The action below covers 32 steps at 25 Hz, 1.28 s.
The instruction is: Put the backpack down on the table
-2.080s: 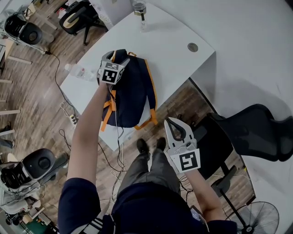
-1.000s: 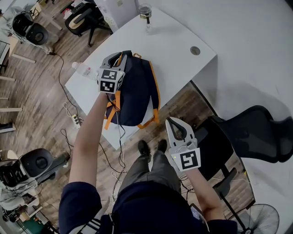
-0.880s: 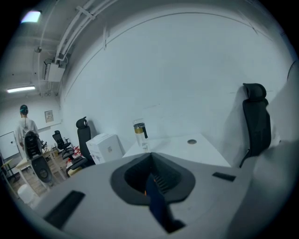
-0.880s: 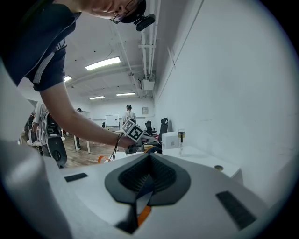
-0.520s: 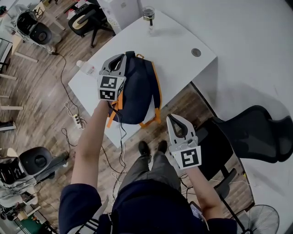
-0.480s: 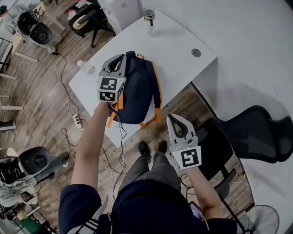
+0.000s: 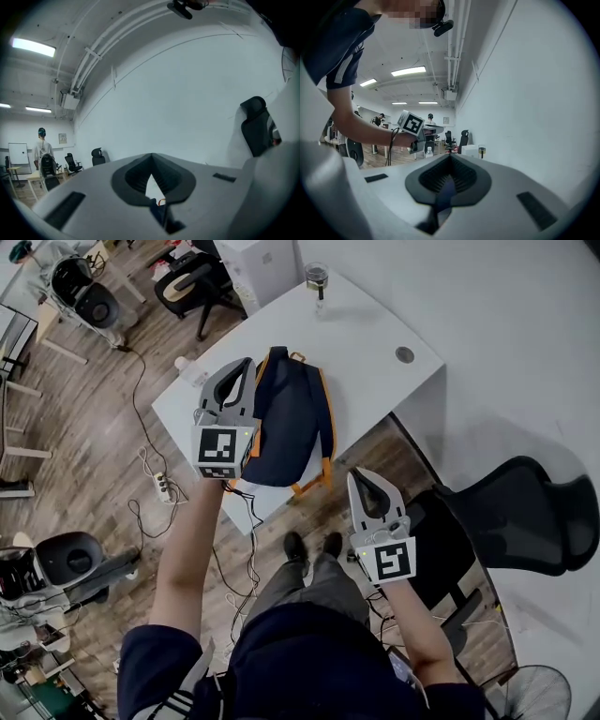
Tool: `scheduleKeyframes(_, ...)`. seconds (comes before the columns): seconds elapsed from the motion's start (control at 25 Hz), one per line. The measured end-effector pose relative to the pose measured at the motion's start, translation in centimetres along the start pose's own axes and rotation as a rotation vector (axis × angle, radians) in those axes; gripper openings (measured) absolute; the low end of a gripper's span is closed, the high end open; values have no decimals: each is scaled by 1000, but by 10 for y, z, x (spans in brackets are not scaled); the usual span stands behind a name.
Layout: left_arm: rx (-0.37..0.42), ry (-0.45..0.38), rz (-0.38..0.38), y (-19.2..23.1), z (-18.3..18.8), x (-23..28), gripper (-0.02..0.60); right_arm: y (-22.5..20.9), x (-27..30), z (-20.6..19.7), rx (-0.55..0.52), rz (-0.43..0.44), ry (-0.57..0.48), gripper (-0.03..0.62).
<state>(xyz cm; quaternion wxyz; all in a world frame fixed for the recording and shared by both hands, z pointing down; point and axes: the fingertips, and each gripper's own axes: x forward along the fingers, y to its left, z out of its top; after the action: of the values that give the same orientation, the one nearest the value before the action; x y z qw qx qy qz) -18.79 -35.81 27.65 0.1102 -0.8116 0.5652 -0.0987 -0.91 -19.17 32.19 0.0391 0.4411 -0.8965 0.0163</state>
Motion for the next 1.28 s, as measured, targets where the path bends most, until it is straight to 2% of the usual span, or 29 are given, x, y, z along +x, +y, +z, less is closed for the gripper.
scheduleKeyframes(0.2,4,-69,60,6,39,-39,2,3,-8,16,-21,-6,-29,0)
scheduleKeyframes(0.32,-25,-113,81,5,60,-60,2,6,-13,24,-35,-3,-45,0)
scheduleKeyframes(0.52,28,-114,127,9,72,-106,2,13,-24,41,-44,-8,-67,-2)
scheduleKeyframes(0.68,-21,-167,164,8,90,-143,2,18,-33,51,-76,-10,-76,-3)
scheduleKeyframes(0.8,9,-166,177,9,92,-167,2,23,-38,59,-70,-16,-88,-3)
scheduleKeyframes(1.08,29,-143,229,9,85,-213,2,32,-47,65,-137,-49,-71,-3)
scheduleKeyframes(1.28,26,-122,288,16,74,-242,3,36,-51,70,-114,-88,-57,-3)
